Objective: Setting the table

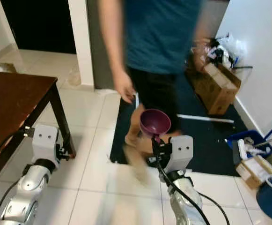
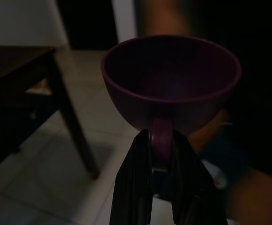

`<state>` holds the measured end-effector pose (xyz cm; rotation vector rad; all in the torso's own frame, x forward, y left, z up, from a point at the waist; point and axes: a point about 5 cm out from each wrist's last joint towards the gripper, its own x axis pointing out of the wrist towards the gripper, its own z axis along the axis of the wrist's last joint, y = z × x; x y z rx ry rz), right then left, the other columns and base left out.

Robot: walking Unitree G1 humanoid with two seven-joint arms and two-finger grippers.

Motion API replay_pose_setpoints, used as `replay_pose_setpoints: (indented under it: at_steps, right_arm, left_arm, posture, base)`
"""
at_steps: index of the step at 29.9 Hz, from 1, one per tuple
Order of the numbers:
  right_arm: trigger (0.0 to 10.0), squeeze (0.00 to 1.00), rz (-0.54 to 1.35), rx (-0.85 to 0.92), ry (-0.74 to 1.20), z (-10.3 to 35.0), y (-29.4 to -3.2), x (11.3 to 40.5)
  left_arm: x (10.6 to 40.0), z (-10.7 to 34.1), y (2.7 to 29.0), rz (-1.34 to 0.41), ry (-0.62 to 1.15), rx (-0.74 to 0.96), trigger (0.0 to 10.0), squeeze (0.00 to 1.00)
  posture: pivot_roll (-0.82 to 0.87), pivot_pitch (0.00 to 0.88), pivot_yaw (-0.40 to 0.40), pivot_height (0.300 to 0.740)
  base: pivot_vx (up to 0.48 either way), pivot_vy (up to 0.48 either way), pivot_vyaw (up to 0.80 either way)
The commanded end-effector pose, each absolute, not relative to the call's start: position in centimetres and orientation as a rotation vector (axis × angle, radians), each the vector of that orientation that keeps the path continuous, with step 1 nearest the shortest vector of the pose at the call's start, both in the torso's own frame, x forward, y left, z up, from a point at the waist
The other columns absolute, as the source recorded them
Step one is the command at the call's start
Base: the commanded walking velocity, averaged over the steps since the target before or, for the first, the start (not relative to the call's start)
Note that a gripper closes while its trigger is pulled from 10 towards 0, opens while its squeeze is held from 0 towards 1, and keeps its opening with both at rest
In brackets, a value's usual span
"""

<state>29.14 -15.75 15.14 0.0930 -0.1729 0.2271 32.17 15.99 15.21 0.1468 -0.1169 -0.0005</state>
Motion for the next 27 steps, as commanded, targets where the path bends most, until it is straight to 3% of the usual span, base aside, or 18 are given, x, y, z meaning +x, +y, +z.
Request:
replay_pose_setpoints:
  at_steps: [1, 21, 27]
  right_arm:
    - [10.0, 0.00, 0.226, 0.091, -0.168, 14.91, -15.77, 28.97]
    - [10.0, 0.00, 0.222, 0.096, -0.171, 14.97, -15.80, 28.99]
    - [10.0, 0.00, 0.201, 0.134, -0.202, 15.88, -16.19, 29.18]
  left_arm:
    - [31.96, 14.62, 16.22, 0.004, -0.094, 0.143, 10.0, 0.00]
    - [31.98, 14.56, 16.21, 0.008, -0.089, 0.140, 10.0, 0.00]
    - [31.68, 15.32, 15.93, -0.021, -0.099, 0.129, 10.0, 0.00]
  posture:
    - [0.05, 0.112, 0.055, 0.740]
    - [0.04, 0.113, 0.054, 0.740]
    - [0.05, 0.115, 0.054, 0.740]
  base:
    - [0.472, 0.000, 0.00]
    - [0.472, 0.000, 0.00]
    - [0.129, 0.000, 0.00]
